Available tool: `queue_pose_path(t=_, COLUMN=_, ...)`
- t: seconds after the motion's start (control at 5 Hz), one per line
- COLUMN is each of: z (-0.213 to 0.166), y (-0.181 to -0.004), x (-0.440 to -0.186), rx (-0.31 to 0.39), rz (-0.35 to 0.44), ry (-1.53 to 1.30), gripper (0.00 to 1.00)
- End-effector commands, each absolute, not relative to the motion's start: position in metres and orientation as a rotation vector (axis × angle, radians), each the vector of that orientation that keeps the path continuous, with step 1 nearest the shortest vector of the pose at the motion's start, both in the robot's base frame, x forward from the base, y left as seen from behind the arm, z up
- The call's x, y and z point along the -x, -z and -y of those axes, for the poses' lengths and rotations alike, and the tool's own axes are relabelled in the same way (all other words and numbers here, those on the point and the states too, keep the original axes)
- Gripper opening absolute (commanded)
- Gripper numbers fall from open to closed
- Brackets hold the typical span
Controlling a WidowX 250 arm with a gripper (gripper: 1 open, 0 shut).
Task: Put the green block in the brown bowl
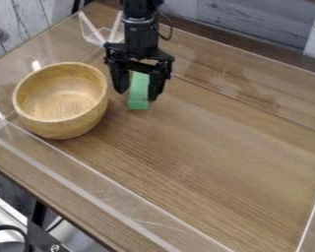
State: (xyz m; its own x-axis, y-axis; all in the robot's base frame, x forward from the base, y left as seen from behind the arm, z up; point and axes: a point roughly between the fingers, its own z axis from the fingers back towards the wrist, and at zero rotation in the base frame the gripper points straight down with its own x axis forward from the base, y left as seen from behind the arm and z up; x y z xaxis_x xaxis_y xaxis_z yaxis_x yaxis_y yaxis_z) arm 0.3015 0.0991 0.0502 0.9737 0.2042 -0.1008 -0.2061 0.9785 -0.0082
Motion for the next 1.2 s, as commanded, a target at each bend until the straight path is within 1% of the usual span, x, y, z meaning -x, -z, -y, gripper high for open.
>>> queue_pose_path(t=0.0, z=-0.109, y=-0.059, x=-0.317, rx=0.007, rz=-0.032, ry=-0.222, gripper=1.00)
queue_pose_path(t=0.2, z=-0.113, y=-0.054, x=-0.323, rx=0.011, rz=-0.023, ry=-0.229, gripper=1.00)
queue_pose_path(t=0.4, z=-0.113, y=-0.062, x=-0.325, rx=0.028, rz=-0.002, ry=-0.225, gripper=1.00)
queue_pose_path(t=0.6, z=-0.114, y=-0.065, x=-0.328, rx=0.034, rz=0.011, ry=-0.229, gripper=1.00)
queue_pose_path(t=1.0, z=-0.117, y=-0.058, x=-0.332, rx=0.030, rz=0.014, ry=-0.242, gripper=1.00)
